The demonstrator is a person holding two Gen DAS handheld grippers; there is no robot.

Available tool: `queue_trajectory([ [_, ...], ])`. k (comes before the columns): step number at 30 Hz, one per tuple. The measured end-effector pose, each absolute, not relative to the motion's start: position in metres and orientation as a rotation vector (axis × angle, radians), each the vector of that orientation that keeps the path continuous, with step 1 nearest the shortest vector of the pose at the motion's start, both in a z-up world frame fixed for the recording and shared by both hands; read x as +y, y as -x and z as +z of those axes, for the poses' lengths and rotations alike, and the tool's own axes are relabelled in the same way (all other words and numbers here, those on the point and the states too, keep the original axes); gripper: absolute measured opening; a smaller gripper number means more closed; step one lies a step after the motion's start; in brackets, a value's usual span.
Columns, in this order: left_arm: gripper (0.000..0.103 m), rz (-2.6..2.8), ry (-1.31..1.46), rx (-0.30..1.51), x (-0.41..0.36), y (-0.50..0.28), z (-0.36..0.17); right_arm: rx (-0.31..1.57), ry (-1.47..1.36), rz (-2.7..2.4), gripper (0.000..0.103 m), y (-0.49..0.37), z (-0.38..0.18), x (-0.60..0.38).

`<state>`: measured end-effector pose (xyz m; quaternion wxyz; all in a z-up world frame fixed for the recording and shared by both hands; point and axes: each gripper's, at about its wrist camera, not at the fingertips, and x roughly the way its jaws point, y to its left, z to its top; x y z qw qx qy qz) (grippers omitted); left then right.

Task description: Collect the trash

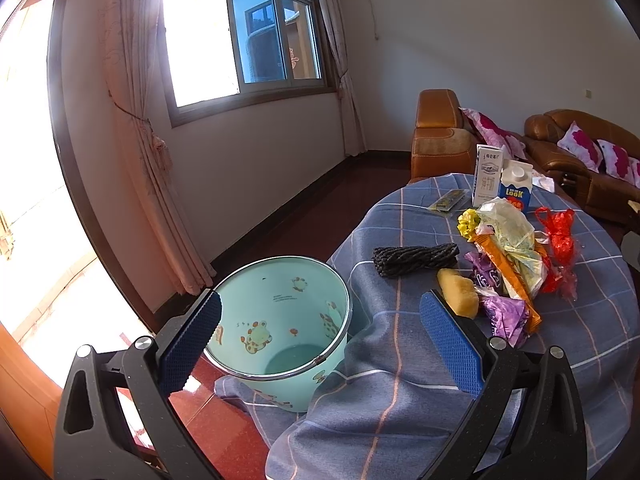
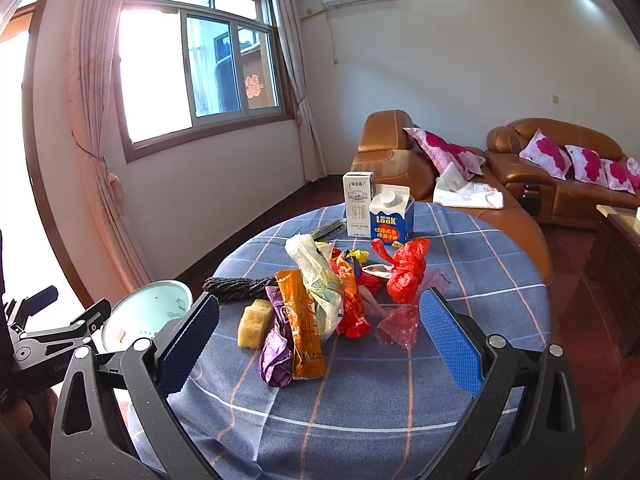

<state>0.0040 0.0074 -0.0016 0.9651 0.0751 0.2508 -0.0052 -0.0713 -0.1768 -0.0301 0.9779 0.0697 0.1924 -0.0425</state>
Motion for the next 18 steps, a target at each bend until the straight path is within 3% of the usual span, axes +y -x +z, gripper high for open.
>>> queue_trajectory([
  [18,0.097,-0.004,-0.157,0.514,0.0089,-0.0057,-0.0051,0.391,-0.147,-0.088,0.099,0.0716,-0.0331,-0.1774],
])
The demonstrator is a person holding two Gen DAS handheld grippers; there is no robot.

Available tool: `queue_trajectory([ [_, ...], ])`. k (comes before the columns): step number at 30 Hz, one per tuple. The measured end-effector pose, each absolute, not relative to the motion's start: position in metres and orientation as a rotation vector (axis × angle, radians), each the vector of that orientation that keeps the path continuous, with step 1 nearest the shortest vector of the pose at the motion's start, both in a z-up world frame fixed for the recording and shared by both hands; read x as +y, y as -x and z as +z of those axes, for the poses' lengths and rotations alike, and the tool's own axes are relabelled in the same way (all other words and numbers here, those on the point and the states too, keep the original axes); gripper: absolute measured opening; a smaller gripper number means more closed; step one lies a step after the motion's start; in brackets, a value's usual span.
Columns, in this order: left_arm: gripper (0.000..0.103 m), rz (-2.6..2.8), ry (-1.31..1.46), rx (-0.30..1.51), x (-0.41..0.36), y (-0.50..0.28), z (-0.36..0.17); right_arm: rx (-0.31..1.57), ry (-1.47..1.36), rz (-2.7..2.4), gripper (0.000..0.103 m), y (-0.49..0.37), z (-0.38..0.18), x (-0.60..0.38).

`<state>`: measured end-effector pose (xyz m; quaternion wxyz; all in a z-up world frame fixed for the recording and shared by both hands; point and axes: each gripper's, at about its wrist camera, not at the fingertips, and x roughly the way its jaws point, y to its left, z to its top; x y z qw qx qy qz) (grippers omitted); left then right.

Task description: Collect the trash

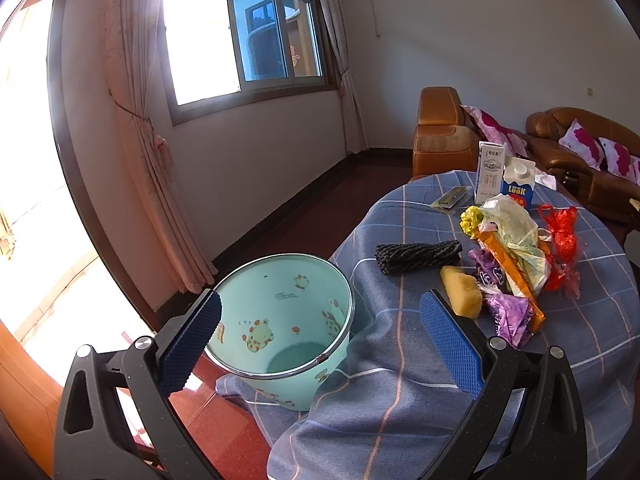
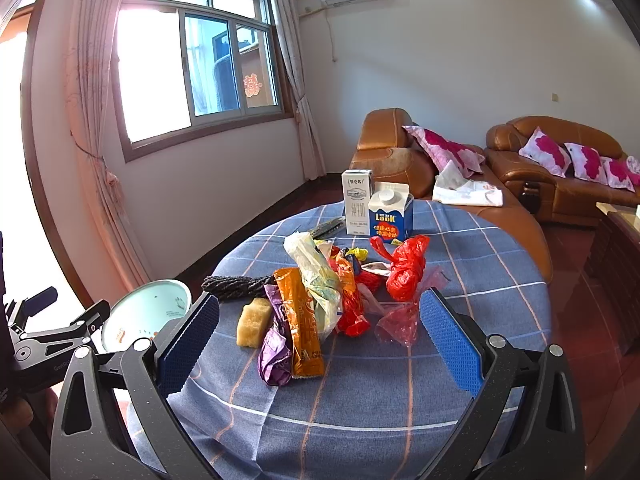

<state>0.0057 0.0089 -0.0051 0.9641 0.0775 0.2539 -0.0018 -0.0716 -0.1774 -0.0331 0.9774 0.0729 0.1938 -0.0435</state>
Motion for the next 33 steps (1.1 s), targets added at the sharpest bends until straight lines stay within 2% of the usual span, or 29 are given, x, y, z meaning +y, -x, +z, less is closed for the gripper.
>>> queue_trajectory([
  [9,0.097,0.001,-0.162,0.532,0.008,-0.013,-0.014,0.409,-0.165,-0.132,0.099,0.066,-0.045,-0.193],
  [21,0.096,-0.076,-0.2,0.589,-0.029,-0.052,-0.059,0.479,-0.192,-0.262,0.098,0.043,-0.092,-0.236],
  [25,0.088,-0.126,-0.244,0.585,-0.061,-0.063,-0.067,0.497,-0.193,-0.303,0.096,0.037,-0.105,-0.251],
  [29,0.077,-0.181,-0.268,0.613,-0.089,-0.077,-0.078,0.514,-0.227,-0.325,0.088,0.033,-0.115,-0.269],
  [33,0.069,-0.214,-0.299,0.64,-0.108,-0.085,-0.092,0.532,-0.256,-0.333,0.087,0.028,-0.123,-0.282],
])
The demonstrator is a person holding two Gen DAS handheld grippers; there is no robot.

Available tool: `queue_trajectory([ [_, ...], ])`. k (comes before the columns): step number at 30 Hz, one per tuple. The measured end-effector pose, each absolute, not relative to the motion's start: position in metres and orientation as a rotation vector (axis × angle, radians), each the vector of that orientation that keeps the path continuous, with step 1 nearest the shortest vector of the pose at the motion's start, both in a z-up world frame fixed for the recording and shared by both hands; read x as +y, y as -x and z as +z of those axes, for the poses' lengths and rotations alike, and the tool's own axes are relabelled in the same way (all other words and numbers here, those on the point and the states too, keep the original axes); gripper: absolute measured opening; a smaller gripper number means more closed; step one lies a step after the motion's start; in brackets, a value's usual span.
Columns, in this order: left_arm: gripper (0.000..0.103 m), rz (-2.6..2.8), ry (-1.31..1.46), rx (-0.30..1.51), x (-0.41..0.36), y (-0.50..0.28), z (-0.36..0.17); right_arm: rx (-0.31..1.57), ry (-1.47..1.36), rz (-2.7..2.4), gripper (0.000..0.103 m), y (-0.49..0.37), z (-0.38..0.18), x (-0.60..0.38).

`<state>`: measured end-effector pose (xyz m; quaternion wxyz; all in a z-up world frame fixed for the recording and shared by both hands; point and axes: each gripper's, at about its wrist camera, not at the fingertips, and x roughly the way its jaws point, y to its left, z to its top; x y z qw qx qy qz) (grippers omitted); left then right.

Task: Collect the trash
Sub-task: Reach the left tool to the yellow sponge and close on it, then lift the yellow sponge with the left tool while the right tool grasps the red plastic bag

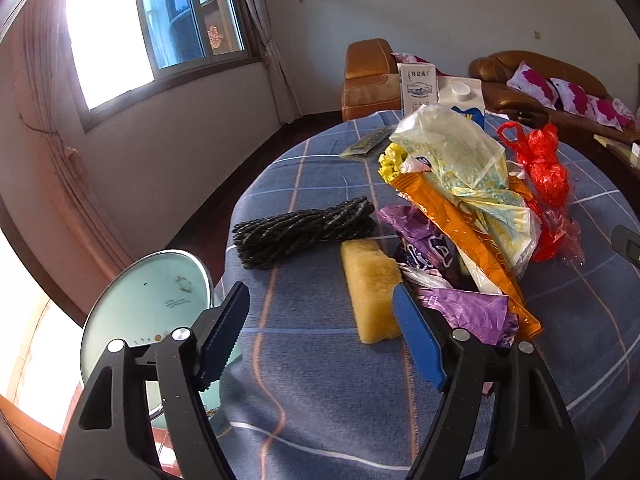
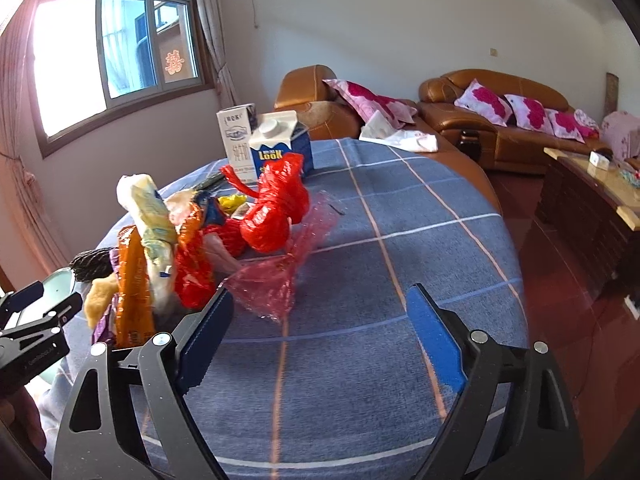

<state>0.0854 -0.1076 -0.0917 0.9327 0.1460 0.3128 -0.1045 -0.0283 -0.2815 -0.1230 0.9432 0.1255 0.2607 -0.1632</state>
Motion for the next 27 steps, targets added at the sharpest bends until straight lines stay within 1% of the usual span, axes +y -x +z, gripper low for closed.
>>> queue_trajectory([
  [2,0.056,-0.236,-0.305,0.666,-0.112,-0.089,-0.099,0.535,-0.264,-0.331,0.086,0.027,-0.126,-0.284],
  [3,0.052,-0.262,-0.296,0.676,-0.114,-0.091,-0.102,0.538,-0.264,-0.328,0.086,0.026,-0.127,-0.284],
  [4,0.042,-0.281,-0.292,0.679,-0.115,-0.091,-0.103,0.542,-0.266,-0.323,0.085,0.025,-0.128,-0.285],
  [5,0.028,-0.303,-0.29,0.681,-0.118,-0.09,-0.103,0.545,-0.269,-0.318,0.083,0.024,-0.129,-0.286],
  [6,0.019,-0.328,-0.29,0.682,-0.12,-0.089,-0.104,0.547,-0.273,-0.314,0.082,0.024,-0.13,-0.286],
  [7,0.014,-0.342,-0.291,0.682,-0.122,-0.089,-0.104,0.55,-0.274,-0.31,0.08,0.023,-0.13,-0.286],
  [13,0.011,-0.358,-0.275,0.675,-0.115,-0.081,-0.098,0.557,-0.28,-0.299,0.075,0.023,-0.128,-0.286],
  [18,0.01,-0.353,-0.272,0.622,-0.101,-0.065,-0.08,0.541,-0.276,-0.295,0.073,0.018,-0.119,-0.287],
  [20,0.01,-0.345,-0.267,0.606,-0.094,-0.059,-0.074,0.535,-0.262,-0.287,0.071,0.013,-0.113,-0.286],
  [23,0.01,-0.315,-0.276,0.598,-0.083,-0.054,-0.071,0.535,-0.252,-0.259,0.066,0.009,-0.11,-0.283],
  [27,0.01,-0.263,-0.286,0.613,-0.062,-0.047,-0.075,0.547,-0.233,-0.221,0.064,0.002,-0.112,-0.274],
])
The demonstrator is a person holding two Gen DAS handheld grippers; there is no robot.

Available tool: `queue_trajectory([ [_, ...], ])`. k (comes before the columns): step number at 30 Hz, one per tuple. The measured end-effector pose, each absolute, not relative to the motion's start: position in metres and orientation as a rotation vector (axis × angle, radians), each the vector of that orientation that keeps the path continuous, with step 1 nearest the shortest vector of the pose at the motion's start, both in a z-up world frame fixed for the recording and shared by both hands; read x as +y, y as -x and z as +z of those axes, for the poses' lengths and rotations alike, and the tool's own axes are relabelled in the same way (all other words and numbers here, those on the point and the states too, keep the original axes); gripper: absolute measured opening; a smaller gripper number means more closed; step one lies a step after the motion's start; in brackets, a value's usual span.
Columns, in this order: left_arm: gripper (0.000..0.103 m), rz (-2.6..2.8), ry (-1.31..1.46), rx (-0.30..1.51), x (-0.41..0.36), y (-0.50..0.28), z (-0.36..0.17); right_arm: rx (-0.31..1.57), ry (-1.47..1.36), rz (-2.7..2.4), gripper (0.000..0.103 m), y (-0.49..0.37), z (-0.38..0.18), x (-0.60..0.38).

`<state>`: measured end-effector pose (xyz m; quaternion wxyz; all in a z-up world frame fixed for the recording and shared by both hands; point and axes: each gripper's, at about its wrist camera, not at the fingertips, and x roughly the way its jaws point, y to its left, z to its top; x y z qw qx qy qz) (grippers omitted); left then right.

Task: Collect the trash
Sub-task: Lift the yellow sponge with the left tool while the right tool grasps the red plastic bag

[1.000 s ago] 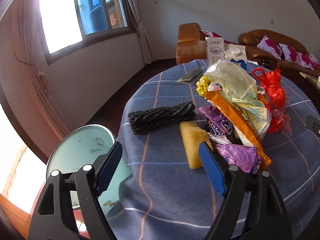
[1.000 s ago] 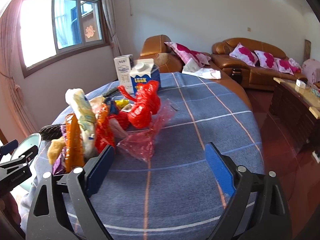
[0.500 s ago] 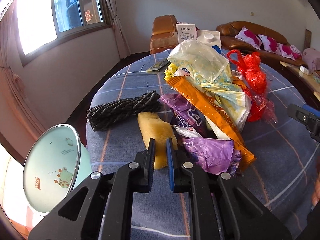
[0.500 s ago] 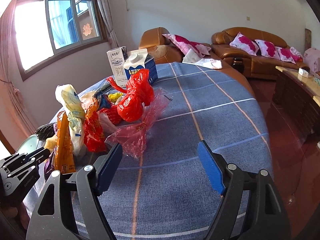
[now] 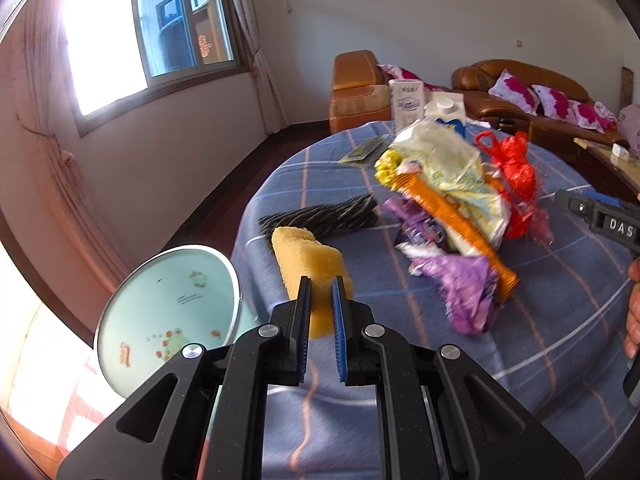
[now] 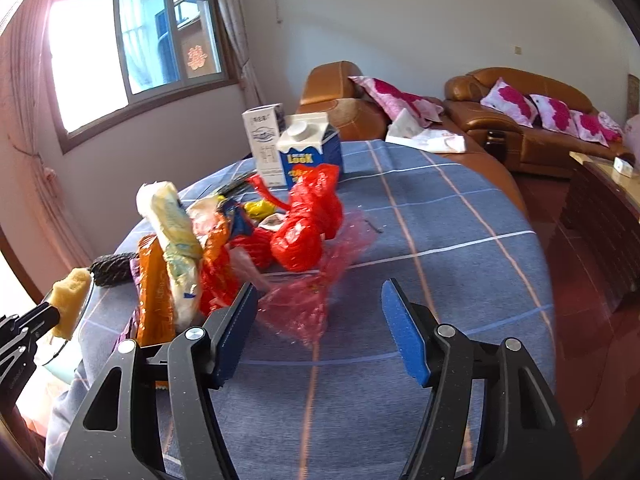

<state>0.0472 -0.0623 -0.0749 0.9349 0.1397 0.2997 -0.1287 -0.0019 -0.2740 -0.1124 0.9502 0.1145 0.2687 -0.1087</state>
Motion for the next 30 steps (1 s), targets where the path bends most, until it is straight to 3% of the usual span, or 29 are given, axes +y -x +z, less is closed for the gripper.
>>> queue_trajectory([
  [8,0.01,-0.171,-0.275,0.629,-0.036,-0.057,-0.075,0.545,-0.235,-0.224,0.053,-0.023,-0.104,-0.289],
  [19,0.01,-0.137,-0.282,0.638,-0.026,-0.061,-0.076,0.566,-0.245,-0.175,0.049,-0.059,-0.102,-0.285],
  [24,0.01,-0.134,-0.279,0.651,-0.023,-0.063,-0.079,0.622,-0.251,-0.151,0.032,-0.068,-0.109,-0.288],
  [25,0.01,-0.134,-0.277,0.651,-0.023,-0.065,-0.079,0.629,-0.253,-0.144,0.018,-0.068,-0.111,-0.289],
  [26,0.01,-0.133,-0.278,0.65,-0.023,-0.065,-0.078,0.632,-0.25,-0.134,0.012,-0.068,-0.112,-0.289],
  [30,0.01,-0.121,-0.273,0.637,-0.016,-0.064,-0.072,0.601,-0.235,-0.104,0.007,-0.059,-0.103,-0.283],
])
